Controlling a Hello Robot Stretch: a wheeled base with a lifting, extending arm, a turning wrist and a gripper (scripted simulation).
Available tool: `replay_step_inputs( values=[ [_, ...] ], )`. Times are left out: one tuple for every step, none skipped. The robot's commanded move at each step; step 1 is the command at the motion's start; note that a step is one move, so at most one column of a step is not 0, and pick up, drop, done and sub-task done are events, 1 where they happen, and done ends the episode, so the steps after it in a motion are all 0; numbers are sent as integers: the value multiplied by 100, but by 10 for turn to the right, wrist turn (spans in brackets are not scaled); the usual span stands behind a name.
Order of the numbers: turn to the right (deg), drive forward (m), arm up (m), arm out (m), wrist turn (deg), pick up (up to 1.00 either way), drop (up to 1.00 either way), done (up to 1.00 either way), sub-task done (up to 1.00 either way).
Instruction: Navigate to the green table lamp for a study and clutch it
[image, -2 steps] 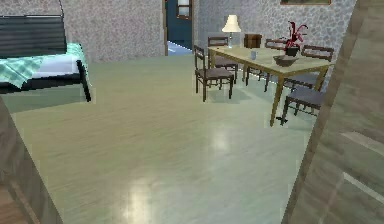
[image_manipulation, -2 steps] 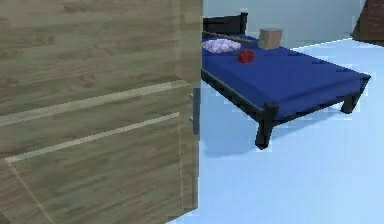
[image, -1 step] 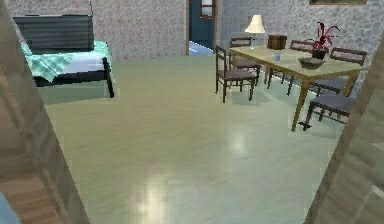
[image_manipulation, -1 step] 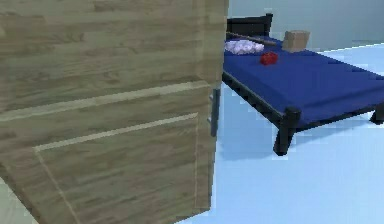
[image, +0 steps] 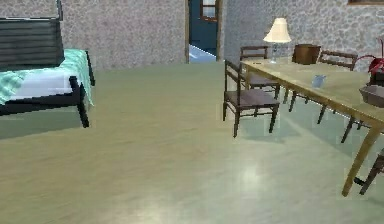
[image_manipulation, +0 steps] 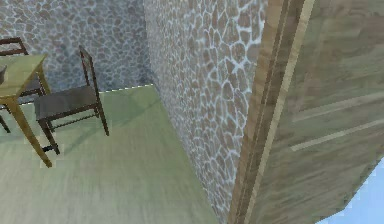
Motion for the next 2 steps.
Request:
replay_step_inputs(
  values=[
    [-30, 0, 0, 0, 0, 0, 0, 0, 0],
    [-30, 0, 0, 0, 0, 0, 0, 0, 0]
  ],
)
